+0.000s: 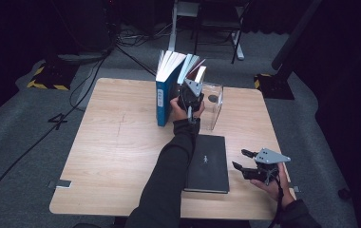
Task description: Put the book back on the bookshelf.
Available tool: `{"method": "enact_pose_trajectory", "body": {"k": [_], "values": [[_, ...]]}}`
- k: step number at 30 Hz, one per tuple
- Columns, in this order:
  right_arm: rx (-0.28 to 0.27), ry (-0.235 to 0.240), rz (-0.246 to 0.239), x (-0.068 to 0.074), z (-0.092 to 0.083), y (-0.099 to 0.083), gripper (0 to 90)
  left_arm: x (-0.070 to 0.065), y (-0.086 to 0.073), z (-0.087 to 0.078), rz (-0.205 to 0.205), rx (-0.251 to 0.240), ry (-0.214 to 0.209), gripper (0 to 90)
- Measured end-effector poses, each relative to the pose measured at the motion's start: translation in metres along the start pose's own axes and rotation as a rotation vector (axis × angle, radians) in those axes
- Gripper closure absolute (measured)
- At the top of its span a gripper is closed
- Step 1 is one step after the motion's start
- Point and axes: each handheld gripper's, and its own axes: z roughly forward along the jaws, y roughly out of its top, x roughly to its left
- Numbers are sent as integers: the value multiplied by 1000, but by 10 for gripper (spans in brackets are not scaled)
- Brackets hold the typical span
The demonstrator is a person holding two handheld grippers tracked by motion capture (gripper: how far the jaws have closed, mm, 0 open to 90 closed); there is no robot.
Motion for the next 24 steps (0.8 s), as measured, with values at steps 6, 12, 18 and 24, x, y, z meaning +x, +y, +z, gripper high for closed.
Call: {"method": "enact_pose_trajectory", "body": {"k": [6, 12, 18, 24], "values": [[6, 3, 0, 0, 1, 0, 375, 1, 0, -2, -6, 3, -27, 732], [12, 2, 2, 0, 1, -1, 373, -2, -1, -6, 41, 29, -48, 636], [14, 3, 5, -1, 0, -1, 373, -2, -3, -15, 95, 61, -115, 545], [23, 6, 3, -1, 2, -2, 372, 8, -12, -27, 117, 85, -164, 462]]}}
